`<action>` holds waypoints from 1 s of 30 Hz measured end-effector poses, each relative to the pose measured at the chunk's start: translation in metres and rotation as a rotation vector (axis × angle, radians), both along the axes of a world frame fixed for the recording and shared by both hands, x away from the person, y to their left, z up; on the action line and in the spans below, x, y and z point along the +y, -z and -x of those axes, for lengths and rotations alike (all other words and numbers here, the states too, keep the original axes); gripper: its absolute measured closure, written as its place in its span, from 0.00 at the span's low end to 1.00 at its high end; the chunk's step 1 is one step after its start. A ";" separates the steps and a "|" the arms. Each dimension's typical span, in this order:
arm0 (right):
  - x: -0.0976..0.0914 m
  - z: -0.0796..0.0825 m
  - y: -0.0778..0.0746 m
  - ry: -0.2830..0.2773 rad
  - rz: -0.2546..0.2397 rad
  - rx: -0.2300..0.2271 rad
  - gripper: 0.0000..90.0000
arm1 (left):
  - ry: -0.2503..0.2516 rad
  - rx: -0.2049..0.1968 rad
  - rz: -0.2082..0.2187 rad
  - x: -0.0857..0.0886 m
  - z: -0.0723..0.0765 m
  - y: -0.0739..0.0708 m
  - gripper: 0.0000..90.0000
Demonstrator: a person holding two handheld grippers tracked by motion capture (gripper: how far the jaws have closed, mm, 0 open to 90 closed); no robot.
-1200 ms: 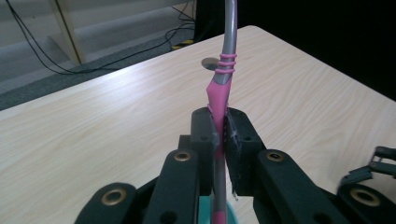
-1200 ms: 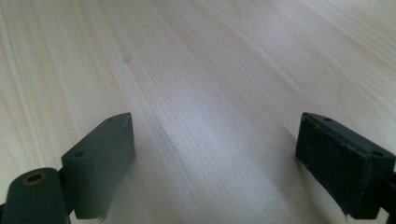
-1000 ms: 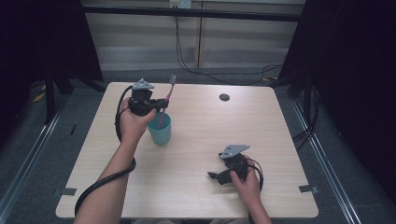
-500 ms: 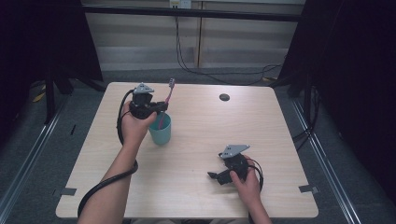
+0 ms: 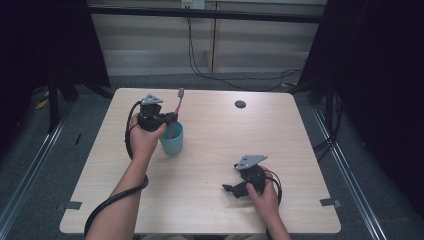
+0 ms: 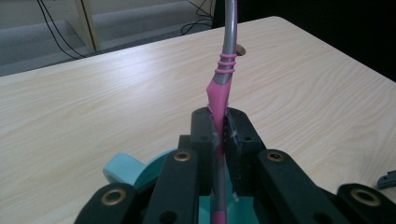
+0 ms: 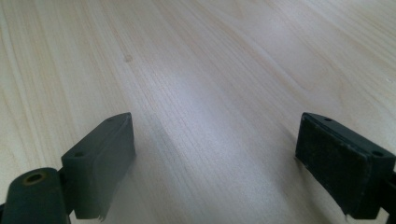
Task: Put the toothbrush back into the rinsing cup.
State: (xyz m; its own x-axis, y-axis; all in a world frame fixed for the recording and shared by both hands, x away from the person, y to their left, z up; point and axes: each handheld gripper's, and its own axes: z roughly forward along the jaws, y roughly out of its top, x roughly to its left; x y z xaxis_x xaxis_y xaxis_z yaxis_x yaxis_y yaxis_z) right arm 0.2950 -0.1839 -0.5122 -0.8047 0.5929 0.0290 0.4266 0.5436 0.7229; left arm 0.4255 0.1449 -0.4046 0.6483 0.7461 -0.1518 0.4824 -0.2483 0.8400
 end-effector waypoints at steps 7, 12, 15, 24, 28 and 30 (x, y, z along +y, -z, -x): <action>0.000 0.000 0.000 0.000 0.000 0.000 0.13 | -0.006 0.005 -0.013 0.001 0.003 0.004 0.92; 0.000 0.000 0.000 0.000 0.000 0.000 0.13 | -0.005 0.010 -0.024 0.001 0.006 0.007 0.92; 0.000 0.000 0.000 0.000 0.000 0.000 0.13 | -0.005 0.008 -0.025 0.001 0.006 0.007 0.92; 0.000 0.000 0.000 0.000 0.000 0.000 0.13 | -0.004 0.009 -0.025 -0.001 0.008 0.010 0.92; 0.000 0.000 0.000 0.000 0.000 0.000 0.13 | -0.002 0.012 -0.032 -0.002 0.010 0.012 0.92; 0.000 0.000 0.000 0.000 0.000 0.000 0.13 | -0.004 0.015 -0.034 -0.001 0.010 0.013 0.92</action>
State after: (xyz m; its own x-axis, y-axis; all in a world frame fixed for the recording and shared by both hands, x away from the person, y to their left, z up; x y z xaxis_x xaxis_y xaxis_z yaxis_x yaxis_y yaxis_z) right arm 0.2950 -0.1839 -0.5122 -0.8047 0.5930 0.0291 0.4267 0.5435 0.7229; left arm 0.4157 0.1435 -0.4178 0.6433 0.7534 -0.1360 0.4958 -0.2746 0.8239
